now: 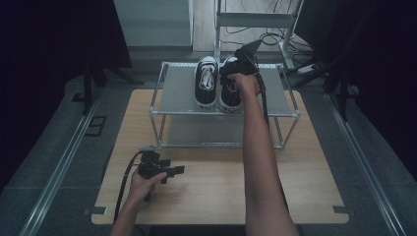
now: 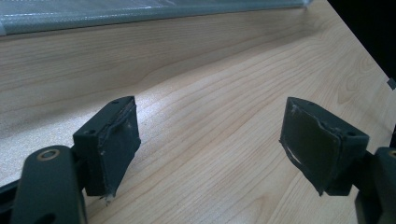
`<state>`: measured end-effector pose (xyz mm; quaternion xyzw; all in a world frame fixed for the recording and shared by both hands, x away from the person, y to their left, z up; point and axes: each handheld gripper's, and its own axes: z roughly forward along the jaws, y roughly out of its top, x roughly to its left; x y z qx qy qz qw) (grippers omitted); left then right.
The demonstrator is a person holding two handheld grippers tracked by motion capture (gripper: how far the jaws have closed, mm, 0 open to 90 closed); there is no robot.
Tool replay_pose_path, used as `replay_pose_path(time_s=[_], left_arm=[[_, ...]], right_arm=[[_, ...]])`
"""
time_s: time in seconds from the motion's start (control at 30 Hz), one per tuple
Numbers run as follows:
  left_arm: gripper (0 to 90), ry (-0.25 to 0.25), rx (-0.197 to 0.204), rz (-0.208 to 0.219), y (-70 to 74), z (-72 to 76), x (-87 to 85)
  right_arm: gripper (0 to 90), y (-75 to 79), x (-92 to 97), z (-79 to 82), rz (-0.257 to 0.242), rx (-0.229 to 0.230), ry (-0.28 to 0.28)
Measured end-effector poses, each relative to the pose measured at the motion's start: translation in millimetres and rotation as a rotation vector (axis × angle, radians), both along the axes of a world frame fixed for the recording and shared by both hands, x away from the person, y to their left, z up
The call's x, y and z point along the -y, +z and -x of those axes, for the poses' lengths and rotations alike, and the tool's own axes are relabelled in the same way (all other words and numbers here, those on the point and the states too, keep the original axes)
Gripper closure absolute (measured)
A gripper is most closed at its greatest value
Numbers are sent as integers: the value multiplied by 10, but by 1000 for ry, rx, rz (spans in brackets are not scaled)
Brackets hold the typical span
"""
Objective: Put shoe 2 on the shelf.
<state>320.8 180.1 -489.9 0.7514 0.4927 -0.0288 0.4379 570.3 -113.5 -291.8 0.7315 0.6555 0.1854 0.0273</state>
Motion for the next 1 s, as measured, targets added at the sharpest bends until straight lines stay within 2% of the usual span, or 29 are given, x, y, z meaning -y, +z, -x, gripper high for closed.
replay_pose_path(time_s=[0.17,0.3,0.33,0.37,0.4,0.5,0.53,0.63,0.7,0.73,0.8,0.83,0.87,1.0], left_arm=[[196,-1,-5,-3,-13,-7,0],[196,-3,-7,-9,-19,-6,12],[196,-3,-7,-9,-18,-6,12],[196,-2,-4,-7,-19,-7,7],[196,0,-4,-8,-18,-7,4],[196,2,-3,-7,-14,-5,-1],[196,3,-1,-8,-11,-3,-3],[196,4,4,-6,-2,2,-11],[196,4,6,-7,2,2,-16],[196,7,5,-4,4,4,-15],[196,9,6,-3,5,3,-17],[196,8,7,-5,7,3,-17],[196,8,7,-5,7,3,-17],[196,13,10,-5,9,4,-22]], right_arm=[[119,-13,-19,-14,18,2,11],[106,-1,-23,-11,7,10,14],[106,10,-22,-3,4,24,18],[105,61,-8,27,-2,71,30],[110,80,-4,41,-8,87,35],[110,126,-9,83,-9,103,59],[116,152,-8,116,-9,132,77],[136,192,26,199,-23,170,114],[150,227,63,276,-45,210,146],[170,269,103,378,-64,252,191],[175,282,116,414,-73,266,203],[194,313,155,522,-88,306,247],[194,313,155,522,-88,306,247],[228,356,248,752,-127,372,316]])
